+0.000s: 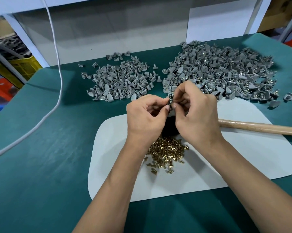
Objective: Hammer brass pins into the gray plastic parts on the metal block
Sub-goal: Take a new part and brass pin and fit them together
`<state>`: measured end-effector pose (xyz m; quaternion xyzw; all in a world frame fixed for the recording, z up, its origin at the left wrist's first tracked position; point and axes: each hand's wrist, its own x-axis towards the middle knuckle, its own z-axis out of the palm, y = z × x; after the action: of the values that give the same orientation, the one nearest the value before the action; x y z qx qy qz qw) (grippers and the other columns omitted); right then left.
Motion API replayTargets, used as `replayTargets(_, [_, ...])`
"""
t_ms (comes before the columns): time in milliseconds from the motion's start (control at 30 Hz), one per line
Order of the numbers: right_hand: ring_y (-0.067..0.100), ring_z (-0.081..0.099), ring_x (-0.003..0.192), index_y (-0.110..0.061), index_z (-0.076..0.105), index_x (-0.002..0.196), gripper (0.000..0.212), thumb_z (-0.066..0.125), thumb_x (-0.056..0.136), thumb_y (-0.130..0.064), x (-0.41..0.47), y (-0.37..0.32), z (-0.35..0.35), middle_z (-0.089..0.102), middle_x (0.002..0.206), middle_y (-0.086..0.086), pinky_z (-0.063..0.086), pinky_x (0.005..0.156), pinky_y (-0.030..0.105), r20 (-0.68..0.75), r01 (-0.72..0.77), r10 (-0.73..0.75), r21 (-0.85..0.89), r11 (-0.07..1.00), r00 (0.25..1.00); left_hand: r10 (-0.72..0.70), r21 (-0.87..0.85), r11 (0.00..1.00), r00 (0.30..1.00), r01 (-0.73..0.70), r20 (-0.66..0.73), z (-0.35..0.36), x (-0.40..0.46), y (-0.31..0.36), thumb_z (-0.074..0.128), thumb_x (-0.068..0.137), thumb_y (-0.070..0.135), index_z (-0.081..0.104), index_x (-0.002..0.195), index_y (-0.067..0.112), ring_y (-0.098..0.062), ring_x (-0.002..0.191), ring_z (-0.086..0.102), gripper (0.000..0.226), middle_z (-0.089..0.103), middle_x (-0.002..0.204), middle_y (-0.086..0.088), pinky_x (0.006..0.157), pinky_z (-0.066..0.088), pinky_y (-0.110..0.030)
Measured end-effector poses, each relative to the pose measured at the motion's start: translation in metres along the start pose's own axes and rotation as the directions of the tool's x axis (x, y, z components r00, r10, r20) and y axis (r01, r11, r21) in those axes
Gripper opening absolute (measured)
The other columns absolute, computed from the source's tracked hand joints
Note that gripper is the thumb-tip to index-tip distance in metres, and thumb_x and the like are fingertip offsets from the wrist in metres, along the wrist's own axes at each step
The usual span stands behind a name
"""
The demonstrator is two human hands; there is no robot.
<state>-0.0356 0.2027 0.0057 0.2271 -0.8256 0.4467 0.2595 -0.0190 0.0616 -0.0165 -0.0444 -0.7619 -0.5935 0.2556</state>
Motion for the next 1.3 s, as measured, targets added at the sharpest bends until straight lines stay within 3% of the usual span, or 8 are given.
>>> replayTargets(233, [0.003, 0.069, 0.083, -0.013, 0.061, 0.096, 0.024, 0.076, 0.084, 0.001, 0.002, 0.007, -0.003, 0.069, 0.083, -0.006, 0.056, 0.076, 0.016, -0.028, -0.058, 0.060, 0.085, 0.995, 0.998, -0.003, -0.040, 0.999, 0.997, 0.007, 0.082, -0.003, 0.002, -0.001, 0.082, 0.080, -0.003, 0.076, 0.102, 0.006, -0.020, 0.088, 0.076, 0.024, 0.075, 0.098, -0.012, 0.086, 0.062, -0.039])
replayTargets(333, [0.003, 0.070, 0.085, -0.012, 0.062, 0.098, 0.023, 0.076, 0.084, -0.001, 0.002, 0.009, -0.003, 0.071, 0.086, -0.006, 0.057, 0.078, 0.018, 0.002, -0.034, 0.034, 0.101, 0.994, 0.999, 0.004, -0.054, 0.999, 0.994, 0.002, 0.108, -0.005, 0.003, 0.000, 0.083, 0.078, -0.005, 0.075, 0.103, 0.006, -0.019, 0.087, 0.076, 0.028, 0.075, 0.098, -0.011, 0.084, 0.061, -0.033])
replayTargets(500, [0.005, 0.072, 0.088, -0.014, 0.068, 0.102, 0.022, 0.078, 0.086, -0.004, 0.001, 0.016, -0.008, 0.073, 0.091, -0.008, 0.060, 0.083, 0.026, 0.032, 0.012, -0.017, 0.139, 0.990, 0.999, 0.016, -0.075, 0.997, 0.993, -0.007, 0.116, -0.009, 0.004, 0.002, 0.085, 0.078, -0.001, 0.076, 0.102, 0.010, -0.020, 0.088, 0.076, 0.028, 0.078, 0.097, -0.007, 0.085, 0.061, -0.035])
replayTargets(767, [0.010, 0.067, 0.087, -0.008, 0.078, 0.096, 0.006, 0.075, 0.090, -0.007, 0.004, 0.020, -0.011, 0.074, 0.093, 0.000, 0.055, 0.083, 0.025, 0.004, 0.181, -0.181, -0.012, 0.983, 0.983, 0.009, -0.071, 0.997, 0.990, 0.001, 0.142, -0.012, 0.005, 0.004, 0.083, 0.081, 0.002, 0.076, 0.105, 0.007, -0.020, 0.093, 0.075, 0.026, 0.078, 0.099, -0.005, 0.089, 0.060, -0.033])
replayTargets(900, [0.013, 0.063, 0.087, -0.004, 0.074, 0.097, 0.006, 0.069, 0.095, -0.005, 0.003, 0.018, -0.011, 0.070, 0.092, 0.003, 0.051, 0.081, 0.023, 0.018, 0.192, -0.192, -0.011, 0.981, 0.981, 0.007, -0.090, 0.996, 0.989, 0.006, 0.146, -0.014, 0.005, 0.006, 0.079, 0.087, 0.008, 0.076, 0.112, 0.004, -0.020, 0.095, 0.076, 0.026, 0.078, 0.102, -0.006, 0.090, 0.061, -0.039])
replayTargets(1033, [0.013, 0.062, 0.086, -0.004, 0.073, 0.097, 0.005, 0.069, 0.094, -0.004, 0.002, 0.016, -0.010, 0.069, 0.091, 0.003, 0.048, 0.080, 0.017, 0.025, 0.146, -0.146, 0.001, 0.989, 0.989, -0.011, -0.127, 0.991, 0.988, 0.030, 0.153, -0.014, 0.006, 0.007, 0.082, 0.081, -0.001, 0.075, 0.115, 0.008, -0.023, 0.093, 0.076, 0.036, 0.079, 0.103, -0.007, 0.089, 0.060, -0.035])
replayTargets(1300, [0.012, 0.063, 0.084, -0.003, 0.074, 0.096, 0.005, 0.071, 0.093, -0.004, 0.003, 0.016, -0.012, 0.072, 0.090, 0.004, 0.049, 0.079, 0.017, 0.064, 0.143, -0.144, 0.015, 0.990, 0.987, -0.015, -0.203, 0.978, 0.985, 0.050, 0.171, -0.016, 0.007, 0.003, 0.082, 0.080, -0.002, 0.074, 0.110, 0.002, -0.027, 0.079, 0.075, 0.031, 0.077, 0.087, -0.016, 0.082, 0.063, -0.040])
